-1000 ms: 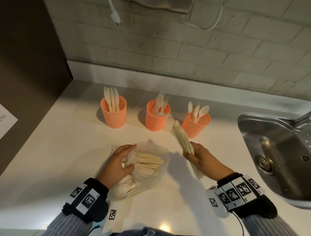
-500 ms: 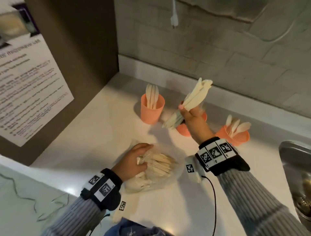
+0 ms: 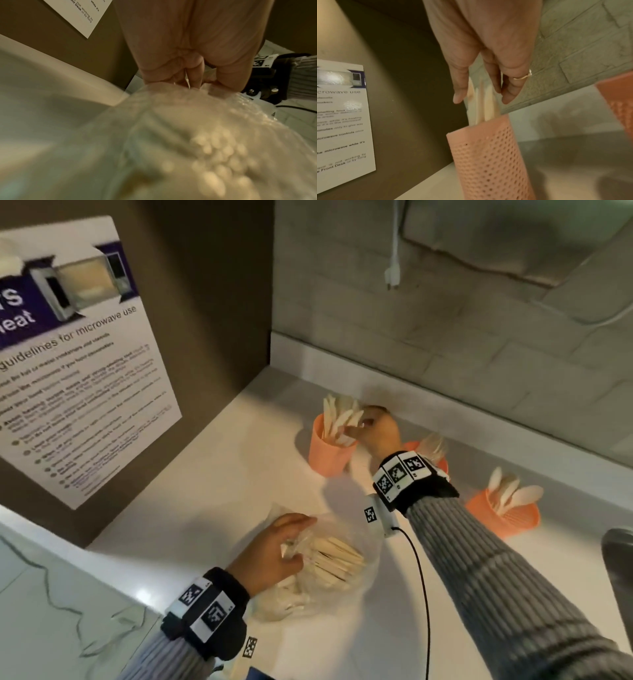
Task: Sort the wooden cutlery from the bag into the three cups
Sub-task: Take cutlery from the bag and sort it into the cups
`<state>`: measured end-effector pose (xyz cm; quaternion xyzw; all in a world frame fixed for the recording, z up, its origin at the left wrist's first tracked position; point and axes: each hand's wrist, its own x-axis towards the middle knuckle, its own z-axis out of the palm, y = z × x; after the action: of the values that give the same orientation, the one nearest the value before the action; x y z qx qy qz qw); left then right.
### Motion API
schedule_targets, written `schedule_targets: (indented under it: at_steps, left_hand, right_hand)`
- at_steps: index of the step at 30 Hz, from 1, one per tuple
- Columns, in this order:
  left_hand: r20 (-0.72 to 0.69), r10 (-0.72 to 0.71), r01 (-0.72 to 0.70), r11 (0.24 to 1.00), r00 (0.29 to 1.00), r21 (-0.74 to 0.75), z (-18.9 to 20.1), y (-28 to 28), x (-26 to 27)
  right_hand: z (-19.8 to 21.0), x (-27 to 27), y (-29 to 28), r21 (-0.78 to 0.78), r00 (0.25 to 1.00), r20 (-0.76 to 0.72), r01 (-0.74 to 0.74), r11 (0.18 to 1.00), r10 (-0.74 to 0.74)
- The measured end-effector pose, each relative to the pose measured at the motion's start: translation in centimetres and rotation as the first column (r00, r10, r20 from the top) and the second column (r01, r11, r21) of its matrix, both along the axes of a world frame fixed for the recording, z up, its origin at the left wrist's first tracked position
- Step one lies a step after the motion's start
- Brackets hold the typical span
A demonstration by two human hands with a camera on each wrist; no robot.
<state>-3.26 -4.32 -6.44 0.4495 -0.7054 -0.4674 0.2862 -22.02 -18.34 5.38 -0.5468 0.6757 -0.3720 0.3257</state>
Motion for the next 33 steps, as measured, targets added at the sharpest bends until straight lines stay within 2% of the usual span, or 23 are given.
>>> schedule_targets:
  at_steps: [4,7,10,14,16,20,22,24,26,30,33]
  left_hand:
    - [-0.004,-0.008,0.008,1.000,1.000,-0.005,0.2,-0.1,-0.1]
    - [-0.013,-0.021,0.021,1.000,1.000,0.000,0.5,-0.1,-0.4]
    - [-0.020,-0.029,0.029,0.999,0.999,-0.013,0.5,-0.2,-0.8]
    - [-0.028,-0.038,0.037,0.999,0.999,-0.022,0.2,0.1,-1.3]
    - [-0.035,-0.036,0.035,0.999,0.999,-0.026,0.3,0.2,-1.6]
    - [-0.045,-0.051,0.050,0.999,0.998,-0.019,0.3,0.4,-2.1]
    - [-0.043,-0.060,0.059,0.998,0.997,-0.032,0.1,0.5,-2.2]
    - [-0.033,-0.067,0.066,0.997,0.997,-0.034,0.0,0.5,-2.4]
    - [-0.016,-0.064,0.063,0.997,0.998,-0.045,-0.1,0.5,-2.6]
    - [0.063,-0.051,0.058,0.992,0.997,-0.108,0.0,0.7,-3.2]
    - [0.075,-0.030,0.037,0.994,0.997,-0.103,-0.1,0.8,-3.3]
  right_hand:
    - [0.8,-2.6,2.5,0.002,0.997,-0.009,0.073,0.997,-0.073]
    - [0.6,-4.3,6.1,-0.035,0.996,-0.069,0.050,0.998,-0.053]
    - [-0.2,-4.8,10.1,-0.057,0.996,-0.045,-0.075,0.996,0.072]
    - [-3.2,-4.4,14.7,0.085,0.960,0.033,-0.281,0.956,0.279]
    - [-5.1,-3.7,15.8,0.112,0.943,-0.037,-0.326,0.939,0.332]
    - [-7.7,-2.7,15.8,0.183,0.896,-0.227,-0.346,0.920,0.382]
    - [-8.4,-2.2,15.6,0.260,0.856,-0.241,-0.397,0.880,0.457]
    - [-8.7,-1.6,15.3,0.345,0.779,-0.280,-0.464,0.816,0.561]
    - [-8.9,-1.0,14.8,0.418,0.726,-0.358,-0.438,0.795,0.588]
    - [-8.3,-0.5,14.0,0.511,0.753,-0.349,-0.345,0.787,0.557]
    - [-7.6,-0.4,13.7,0.528,0.775,-0.293,-0.357,0.771,0.560]
